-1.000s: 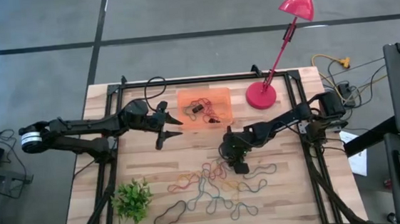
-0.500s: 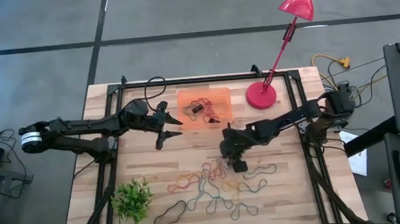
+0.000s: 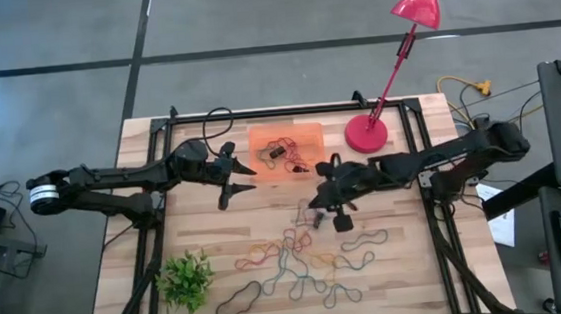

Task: Pick and place rubber bands into bin
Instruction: Put the red rubber band into the orange bin

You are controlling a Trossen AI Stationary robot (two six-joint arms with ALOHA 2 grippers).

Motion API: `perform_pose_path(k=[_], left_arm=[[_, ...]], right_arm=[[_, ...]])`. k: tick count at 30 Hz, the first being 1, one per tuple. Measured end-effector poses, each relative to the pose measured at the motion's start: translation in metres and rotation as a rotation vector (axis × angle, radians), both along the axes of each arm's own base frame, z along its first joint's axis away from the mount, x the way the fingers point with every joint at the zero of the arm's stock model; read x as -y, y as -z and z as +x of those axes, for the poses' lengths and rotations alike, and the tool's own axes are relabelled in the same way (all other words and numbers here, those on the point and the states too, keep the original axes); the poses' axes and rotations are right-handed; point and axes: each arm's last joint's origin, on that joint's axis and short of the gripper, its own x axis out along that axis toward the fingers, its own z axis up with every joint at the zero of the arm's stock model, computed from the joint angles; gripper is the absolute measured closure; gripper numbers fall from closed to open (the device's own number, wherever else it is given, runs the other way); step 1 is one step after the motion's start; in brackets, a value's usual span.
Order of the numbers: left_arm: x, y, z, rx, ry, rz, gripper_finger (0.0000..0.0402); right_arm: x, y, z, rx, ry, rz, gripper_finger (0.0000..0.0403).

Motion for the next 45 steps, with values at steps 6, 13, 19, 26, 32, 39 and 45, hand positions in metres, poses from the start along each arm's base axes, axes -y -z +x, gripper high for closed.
perform_pose_path(k=[6, 13, 19, 26, 32, 39, 45], left_arm=[[0.0, 0.0, 0.0, 0.0, 0.0, 0.001, 0.0234], [0.0, 0.0, 0.0, 0.0, 0.0, 0.001, 0.0234], [0.0, 0.0, 0.0, 0.003, 0.0, 0.001, 0.0234], [0.0, 0.0, 0.0, 0.003, 0.0, 0.001, 0.0234], [0.0, 0.0, 0.0, 0.0, 0.0, 0.0, 0.0234], [0.0, 0.0, 0.0, 0.001, 0.0, 0.0, 0.0234], [0.0, 0.0, 0.0, 0.001, 0.0, 0.0, 0.0234]], right_arm=[[-0.004, -0.025, -0.014, 0.105, 0.014, -0.078, 0.0395], [-0.002, -0.03, -0.017, 0.119, 0.071, -0.071, 0.0395], [-0.007, 0.01, -0.001, -0.068, 0.01, -0.01, 0.0393], [-0.012, 0.071, 0.023, -0.286, -0.035, 0.049, 0.0353], [-0.014, 0.094, 0.035, -0.355, -0.035, 0.042, 0.0305], [-0.005, 0.101, 0.039, -0.374, 0.006, 0.053, 0.0282], [-0.001, 0.101, 0.04, -0.373, 0.023, 0.058, 0.029]])
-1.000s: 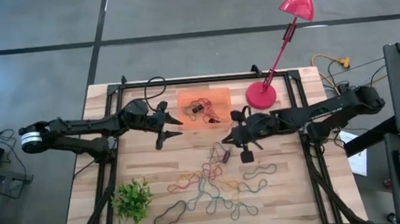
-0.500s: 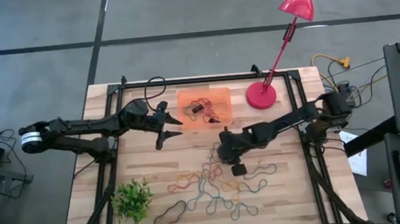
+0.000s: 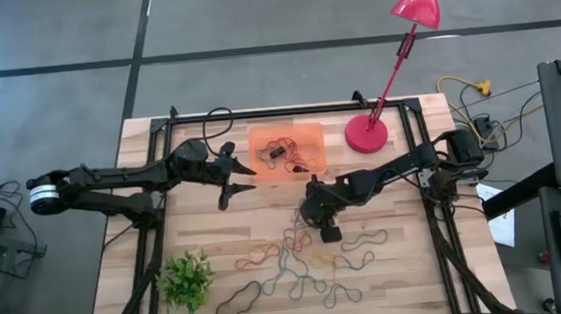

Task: Pick and place rubber bands into bin
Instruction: Put the red rubber band into the orange bin

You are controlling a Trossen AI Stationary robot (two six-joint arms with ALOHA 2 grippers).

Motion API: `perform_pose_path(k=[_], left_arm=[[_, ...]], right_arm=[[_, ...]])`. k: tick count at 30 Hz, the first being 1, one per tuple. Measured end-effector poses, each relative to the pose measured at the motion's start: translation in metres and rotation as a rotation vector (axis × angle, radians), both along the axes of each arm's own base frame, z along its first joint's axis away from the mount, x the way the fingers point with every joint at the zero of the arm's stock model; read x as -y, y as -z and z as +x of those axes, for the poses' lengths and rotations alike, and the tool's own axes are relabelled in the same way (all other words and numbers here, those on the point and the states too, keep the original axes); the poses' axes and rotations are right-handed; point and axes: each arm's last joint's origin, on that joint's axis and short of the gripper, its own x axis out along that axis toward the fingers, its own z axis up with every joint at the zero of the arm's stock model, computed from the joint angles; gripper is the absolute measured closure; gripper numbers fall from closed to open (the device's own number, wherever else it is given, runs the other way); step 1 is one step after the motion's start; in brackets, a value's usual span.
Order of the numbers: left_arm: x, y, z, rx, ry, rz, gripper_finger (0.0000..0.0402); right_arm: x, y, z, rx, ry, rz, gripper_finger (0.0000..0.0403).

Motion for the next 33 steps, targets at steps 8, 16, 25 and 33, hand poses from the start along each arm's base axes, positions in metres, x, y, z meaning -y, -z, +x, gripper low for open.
perform_pose_path(k=[8, 16, 25, 33], left_arm=[[0.0, 0.0, 0.0, 0.0, 0.0, 0.0, 0.0234], [0.0, 0.0, 0.0, 0.0, 0.0, 0.0, 0.0234], [0.0, 0.0, 0.0, 0.0, -0.001, -0.001, 0.0234], [0.0, 0.0, 0.0, -0.001, -0.001, -0.003, 0.0234]], right_arm=[[0.0, 0.006, 0.001, -0.012, 0.002, 0.0, 0.0302], [0.0, 0.008, 0.0, -0.006, 0.009, 0.005, 0.0301], [0.0, 0.013, -0.001, -0.02, 0.025, 0.014, 0.031], [0.0, 0.025, 0.002, -0.051, 0.019, 0.009, 0.0341]])
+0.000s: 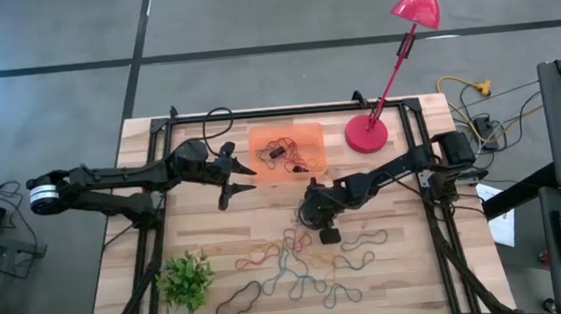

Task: Pick and place rubber bands into bin
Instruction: Put the red rubber band into the orange bin

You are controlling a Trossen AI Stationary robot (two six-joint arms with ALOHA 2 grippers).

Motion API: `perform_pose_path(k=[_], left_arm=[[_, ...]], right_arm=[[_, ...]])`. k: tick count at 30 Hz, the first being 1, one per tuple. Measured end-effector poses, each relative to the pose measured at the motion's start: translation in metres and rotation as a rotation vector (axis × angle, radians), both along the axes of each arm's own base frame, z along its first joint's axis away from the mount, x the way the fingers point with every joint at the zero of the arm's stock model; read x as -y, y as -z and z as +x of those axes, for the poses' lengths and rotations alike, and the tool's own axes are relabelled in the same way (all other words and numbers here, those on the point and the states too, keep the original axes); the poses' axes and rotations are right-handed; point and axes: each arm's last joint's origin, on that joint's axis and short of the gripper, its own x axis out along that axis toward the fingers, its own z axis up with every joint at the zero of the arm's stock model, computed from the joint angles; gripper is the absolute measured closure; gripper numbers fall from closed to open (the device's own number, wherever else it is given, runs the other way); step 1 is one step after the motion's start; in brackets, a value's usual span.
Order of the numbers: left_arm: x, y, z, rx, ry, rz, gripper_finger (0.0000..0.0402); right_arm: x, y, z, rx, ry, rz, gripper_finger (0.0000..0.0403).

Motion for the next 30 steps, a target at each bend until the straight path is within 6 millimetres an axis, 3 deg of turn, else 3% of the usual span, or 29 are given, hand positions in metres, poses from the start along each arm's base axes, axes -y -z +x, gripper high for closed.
perform_pose_path(k=[6, 19, 30], left_arm=[[0.0, 0.0, 0.0, 0.0, 0.0, 0.0, 0.0234], [0.0, 0.0, 0.0, -0.002, 0.001, 0.002, 0.0234], [0.0, 0.0, 0.0, -0.002, 0.001, 0.002, 0.0234]], right_arm=[[0.0, -0.007, -0.002, 0.024, -0.048, -0.025, 0.039], [0.0, -0.046, -0.005, 0.155, -0.056, -0.027, 0.0395], [0.001, -0.108, -0.022, 0.365, -0.095, -0.054, 0.0395]])
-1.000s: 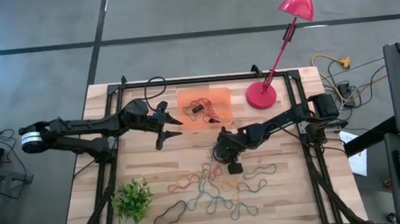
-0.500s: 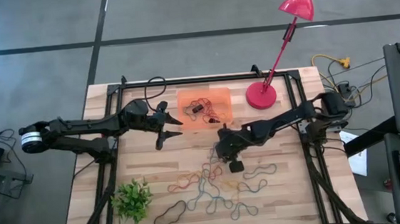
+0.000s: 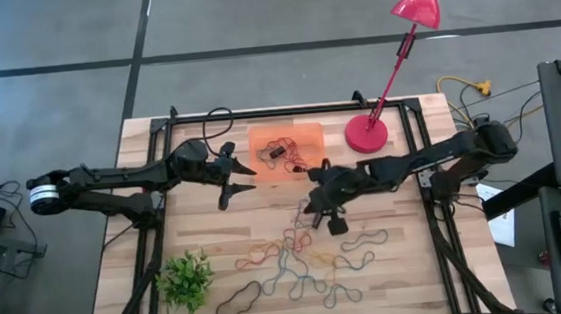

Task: Pick and place rubber bands into bin
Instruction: Put the red rubber band into the orange bin

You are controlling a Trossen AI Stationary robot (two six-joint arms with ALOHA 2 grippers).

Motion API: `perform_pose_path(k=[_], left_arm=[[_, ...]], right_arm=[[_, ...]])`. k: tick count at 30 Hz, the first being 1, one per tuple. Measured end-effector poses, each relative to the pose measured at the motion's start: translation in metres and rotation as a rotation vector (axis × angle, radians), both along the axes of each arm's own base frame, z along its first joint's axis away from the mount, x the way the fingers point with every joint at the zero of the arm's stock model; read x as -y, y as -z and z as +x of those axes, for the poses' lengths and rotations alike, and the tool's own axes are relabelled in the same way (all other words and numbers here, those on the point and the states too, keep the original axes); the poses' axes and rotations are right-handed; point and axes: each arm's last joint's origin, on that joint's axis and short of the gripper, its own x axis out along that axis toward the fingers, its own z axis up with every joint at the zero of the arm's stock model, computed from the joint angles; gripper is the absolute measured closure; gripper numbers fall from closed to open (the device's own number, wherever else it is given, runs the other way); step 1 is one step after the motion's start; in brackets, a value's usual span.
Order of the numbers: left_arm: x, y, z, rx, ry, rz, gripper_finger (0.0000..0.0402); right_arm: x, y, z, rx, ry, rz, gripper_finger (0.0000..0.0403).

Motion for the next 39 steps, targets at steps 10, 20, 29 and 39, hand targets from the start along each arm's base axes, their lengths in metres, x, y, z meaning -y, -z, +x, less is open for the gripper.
perform_pose_path(k=[10, 20, 29, 39], left_arm=[[0.0, 0.0, 0.0, 0.002, 0.0, 0.002, 0.0234], [0.0, -0.001, 0.0, 0.007, 0.0, 0.003, 0.0234], [0.0, -0.001, 0.0, 0.01, 0.0, 0.004, 0.0234], [0.0, -0.001, 0.0, 0.011, 0.0, 0.005, 0.0234]], right_arm=[[0.005, -0.067, -0.018, 0.242, 0.013, -0.172, 0.0395], [0.038, -0.081, -0.016, 0.268, 0.141, -0.397, 0.0395], [0.092, -0.063, -0.021, 0.236, 0.352, -0.372, 0.0394], [0.125, -0.027, 0.002, 0.187, 0.443, -0.36, 0.0394]])
